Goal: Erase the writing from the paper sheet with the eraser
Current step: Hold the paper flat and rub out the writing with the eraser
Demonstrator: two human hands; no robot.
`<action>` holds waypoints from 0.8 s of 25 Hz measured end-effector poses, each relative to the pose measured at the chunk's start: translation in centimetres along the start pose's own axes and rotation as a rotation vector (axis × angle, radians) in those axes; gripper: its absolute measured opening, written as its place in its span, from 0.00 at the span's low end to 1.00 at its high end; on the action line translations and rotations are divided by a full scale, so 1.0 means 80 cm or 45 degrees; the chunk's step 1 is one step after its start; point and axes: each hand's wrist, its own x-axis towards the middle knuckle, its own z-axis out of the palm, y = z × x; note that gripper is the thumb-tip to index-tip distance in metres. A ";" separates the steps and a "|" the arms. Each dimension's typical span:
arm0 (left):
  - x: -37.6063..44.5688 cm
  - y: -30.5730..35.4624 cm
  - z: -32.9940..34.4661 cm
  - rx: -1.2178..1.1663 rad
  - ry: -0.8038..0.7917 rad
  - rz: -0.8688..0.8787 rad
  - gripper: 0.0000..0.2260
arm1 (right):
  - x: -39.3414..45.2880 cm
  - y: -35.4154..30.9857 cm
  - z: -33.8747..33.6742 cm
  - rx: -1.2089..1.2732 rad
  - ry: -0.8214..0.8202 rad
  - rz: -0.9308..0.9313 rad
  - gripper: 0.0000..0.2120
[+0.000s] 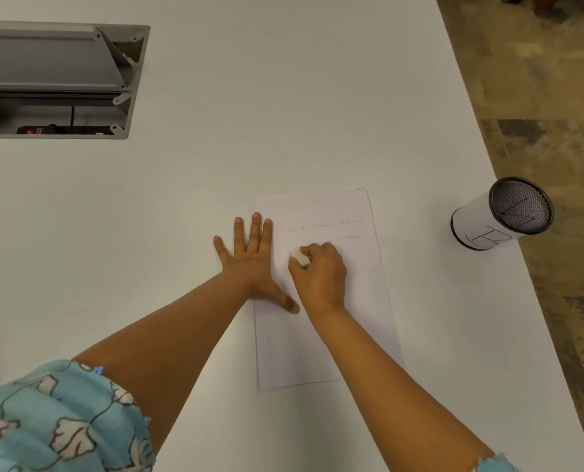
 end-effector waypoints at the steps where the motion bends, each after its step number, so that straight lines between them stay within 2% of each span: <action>1: -0.001 0.000 -0.001 0.000 -0.008 0.001 0.69 | 0.009 -0.002 0.000 0.000 0.006 0.016 0.11; 4: -0.003 0.000 -0.002 -0.004 -0.021 -0.003 0.70 | 0.032 -0.012 -0.002 0.033 0.008 0.043 0.11; 9: -0.003 0.000 -0.003 -0.011 -0.026 -0.002 0.70 | 0.002 0.007 -0.007 0.007 0.047 0.020 0.09; 13: -0.005 0.001 -0.005 -0.008 -0.044 -0.011 0.70 | 0.040 -0.010 -0.006 0.031 0.038 0.070 0.09; 17: -0.004 0.001 -0.004 -0.011 -0.057 -0.007 0.70 | 0.007 0.009 -0.008 0.002 0.045 0.012 0.09; 20: -0.005 0.001 -0.006 -0.018 -0.063 -0.003 0.70 | 0.028 0.006 -0.011 -0.013 0.045 0.023 0.10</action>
